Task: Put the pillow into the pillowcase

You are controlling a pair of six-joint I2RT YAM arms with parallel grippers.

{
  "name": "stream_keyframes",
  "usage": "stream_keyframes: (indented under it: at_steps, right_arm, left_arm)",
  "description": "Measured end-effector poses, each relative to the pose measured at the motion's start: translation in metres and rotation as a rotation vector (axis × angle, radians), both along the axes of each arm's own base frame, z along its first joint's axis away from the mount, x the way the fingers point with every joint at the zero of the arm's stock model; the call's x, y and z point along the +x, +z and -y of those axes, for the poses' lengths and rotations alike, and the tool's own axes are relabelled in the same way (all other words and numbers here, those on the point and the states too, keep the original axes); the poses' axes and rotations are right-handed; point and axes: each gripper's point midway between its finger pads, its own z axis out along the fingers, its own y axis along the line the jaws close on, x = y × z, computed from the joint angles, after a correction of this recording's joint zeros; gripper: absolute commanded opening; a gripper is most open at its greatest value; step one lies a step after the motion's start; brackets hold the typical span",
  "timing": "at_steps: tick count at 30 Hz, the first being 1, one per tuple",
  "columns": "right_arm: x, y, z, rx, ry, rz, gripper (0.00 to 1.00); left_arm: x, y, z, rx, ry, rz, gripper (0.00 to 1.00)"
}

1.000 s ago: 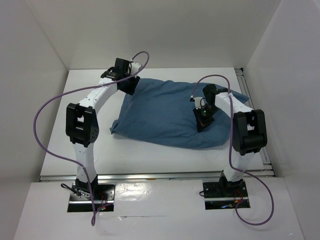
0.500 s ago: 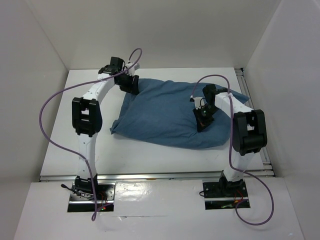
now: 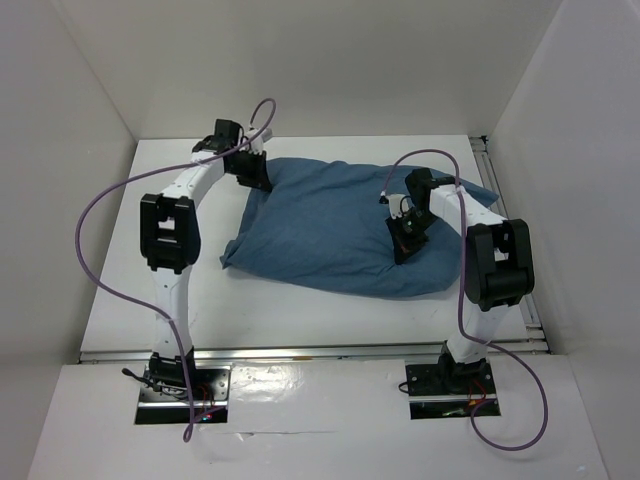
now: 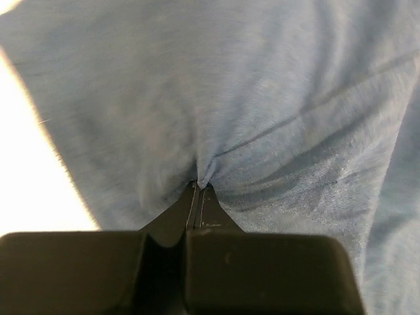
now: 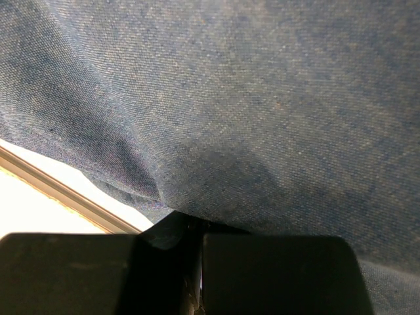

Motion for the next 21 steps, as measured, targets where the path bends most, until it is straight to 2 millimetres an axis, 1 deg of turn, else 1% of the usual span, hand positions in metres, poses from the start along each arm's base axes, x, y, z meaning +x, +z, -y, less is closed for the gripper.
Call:
stream_keyframes:
  at_steps: [1,3,5,8,9,12,13,14,16,17,18,19,21]
  right_arm:
    - [0.000,0.000,0.000,0.000,0.002,0.000,0.00]
    - [0.000,0.000,-0.001,-0.001,0.004,0.001,0.00]
    - [0.000,0.000,-0.001,-0.001,0.007,0.001,0.00]
    - [-0.001,0.000,-0.002,-0.001,0.013,0.000,0.00]
    - [-0.001,0.000,-0.003,-0.002,0.015,0.000,0.00]
    - [-0.002,0.000,-0.005,-0.001,0.021,0.001,0.00]
    - [-0.002,0.000,-0.005,-0.001,0.023,0.001,0.00]
    - [-0.002,0.000,-0.006,-0.001,0.027,0.002,0.00]
    - [-0.003,0.000,-0.007,-0.004,0.037,0.004,0.00]
    - [-0.003,0.000,-0.007,-0.006,0.043,0.004,0.02]
    - [-0.003,-0.001,-0.007,-0.007,0.046,0.005,0.10]
    - [-0.003,0.000,-0.008,-0.008,0.050,0.006,0.17]
    - [-0.004,0.000,-0.009,-0.001,0.058,0.007,0.28]
  left_arm:
    - [0.002,-0.001,-0.006,0.011,0.024,0.002,0.00]
    - [0.007,0.004,-0.019,0.042,0.074,0.029,0.00]
    - [0.013,0.016,-0.035,0.081,0.127,0.082,0.00]
    - [0.020,0.047,-0.058,0.139,0.211,0.187,0.00]
    - [0.021,0.061,-0.065,0.157,0.241,0.235,0.00]
    - [0.023,0.092,-0.075,0.188,0.291,0.329,0.00]
    - [0.025,0.099,-0.077,0.196,0.301,0.350,0.07]
    - [0.027,0.103,-0.078,0.208,0.314,0.366,0.29]
    - [0.036,0.102,-0.085,0.255,0.348,0.382,0.48]
    - [0.042,0.099,-0.090,0.285,0.369,0.386,0.54]
    - [0.048,0.094,-0.097,0.318,0.398,0.386,0.57]
    - [0.052,0.088,-0.104,0.351,0.420,0.386,0.57]
    - [0.055,0.068,-0.114,0.408,0.450,0.359,0.59]
